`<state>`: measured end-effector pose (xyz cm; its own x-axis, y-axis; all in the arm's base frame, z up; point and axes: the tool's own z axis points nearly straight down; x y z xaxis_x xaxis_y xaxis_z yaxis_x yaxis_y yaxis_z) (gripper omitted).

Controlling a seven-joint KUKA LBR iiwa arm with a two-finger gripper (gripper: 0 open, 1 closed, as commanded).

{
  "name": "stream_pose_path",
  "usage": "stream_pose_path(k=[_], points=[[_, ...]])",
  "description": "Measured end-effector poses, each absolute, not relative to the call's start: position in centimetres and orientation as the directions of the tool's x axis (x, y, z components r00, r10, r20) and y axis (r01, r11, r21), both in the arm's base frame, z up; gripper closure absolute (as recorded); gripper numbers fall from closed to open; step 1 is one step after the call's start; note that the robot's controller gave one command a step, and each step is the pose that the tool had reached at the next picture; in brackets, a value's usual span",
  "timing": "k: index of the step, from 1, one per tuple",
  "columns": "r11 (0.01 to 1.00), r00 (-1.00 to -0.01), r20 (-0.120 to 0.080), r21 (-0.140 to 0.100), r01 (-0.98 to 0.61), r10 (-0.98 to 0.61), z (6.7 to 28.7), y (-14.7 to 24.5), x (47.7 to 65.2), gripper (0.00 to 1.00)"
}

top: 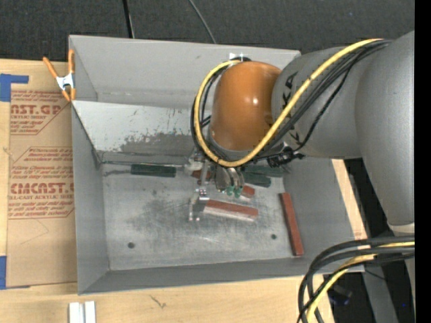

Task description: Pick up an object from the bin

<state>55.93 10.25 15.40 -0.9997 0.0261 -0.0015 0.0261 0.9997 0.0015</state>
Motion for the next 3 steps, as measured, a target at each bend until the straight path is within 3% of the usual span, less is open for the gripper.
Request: stream_pose_path(k=[1, 2, 3], points=[[0.969, -0.969, -0.002, 0.002, -0.247, -0.247, 7.6, 6.5, 57.5, 1.00], [0.969, -0.969, -0.002, 0.003, -0.247, -0.247, 7.6, 6.5, 57.5, 1.00], [0.971, -0.971, -0.010, -0.002, -0.239, -0.239, 27.0, 4.8, 56.7, 1.00]])
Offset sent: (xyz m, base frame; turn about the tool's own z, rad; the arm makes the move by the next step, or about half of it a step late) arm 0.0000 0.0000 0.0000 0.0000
